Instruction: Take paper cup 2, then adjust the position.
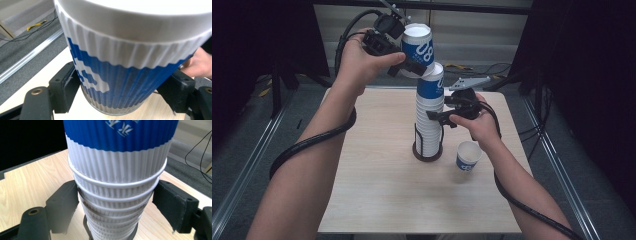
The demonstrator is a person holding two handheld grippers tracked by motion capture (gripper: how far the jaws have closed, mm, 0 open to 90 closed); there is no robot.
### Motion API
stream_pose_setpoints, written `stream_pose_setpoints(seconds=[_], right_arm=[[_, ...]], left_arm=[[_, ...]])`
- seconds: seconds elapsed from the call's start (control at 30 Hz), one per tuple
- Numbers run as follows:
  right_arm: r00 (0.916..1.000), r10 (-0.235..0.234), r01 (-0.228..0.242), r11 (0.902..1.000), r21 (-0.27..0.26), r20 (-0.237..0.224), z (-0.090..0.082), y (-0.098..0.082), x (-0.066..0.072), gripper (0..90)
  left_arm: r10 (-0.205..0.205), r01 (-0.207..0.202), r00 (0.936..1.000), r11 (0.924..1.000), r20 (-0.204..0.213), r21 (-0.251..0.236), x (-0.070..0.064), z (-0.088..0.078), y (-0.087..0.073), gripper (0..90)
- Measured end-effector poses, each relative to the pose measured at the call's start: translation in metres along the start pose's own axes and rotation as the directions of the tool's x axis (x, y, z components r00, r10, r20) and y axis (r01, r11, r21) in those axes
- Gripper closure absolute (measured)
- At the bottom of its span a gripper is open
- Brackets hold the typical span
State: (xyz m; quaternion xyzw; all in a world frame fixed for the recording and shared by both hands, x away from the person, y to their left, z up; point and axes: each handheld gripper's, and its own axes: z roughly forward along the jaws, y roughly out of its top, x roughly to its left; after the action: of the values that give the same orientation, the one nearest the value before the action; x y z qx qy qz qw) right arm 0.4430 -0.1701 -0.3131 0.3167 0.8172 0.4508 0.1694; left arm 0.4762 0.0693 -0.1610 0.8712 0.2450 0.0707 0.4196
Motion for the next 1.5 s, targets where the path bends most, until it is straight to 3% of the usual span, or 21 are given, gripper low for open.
stream_pose_setpoints(seconds=[0.8,0.93,1.5], right_arm=[[0.9999,0.013,-0.013,0.9999,0.002,-0.001,-0.008,-0.011,0.000,19.0],[0.9999,0.015,-0.015,0.9999,0.006,0.008,-0.014,-0.014,-0.001,17.9],[0.9990,-0.022,0.025,0.9977,0.063,-0.039,-0.020,-0.030,0.010,16.5]], left_arm=[[-0.012,0.012,0.9998,0.9999,-0.018,0.003,0.006,-0.024,-0.044,23.6],[-0.020,0.021,0.9997,0.9997,-0.016,0.009,0.007,-0.022,-0.056,23.6],[-0.013,0.014,0.9997,0.9979,-0.021,0.063,0.009,-0.004,-0.097,23.5]])
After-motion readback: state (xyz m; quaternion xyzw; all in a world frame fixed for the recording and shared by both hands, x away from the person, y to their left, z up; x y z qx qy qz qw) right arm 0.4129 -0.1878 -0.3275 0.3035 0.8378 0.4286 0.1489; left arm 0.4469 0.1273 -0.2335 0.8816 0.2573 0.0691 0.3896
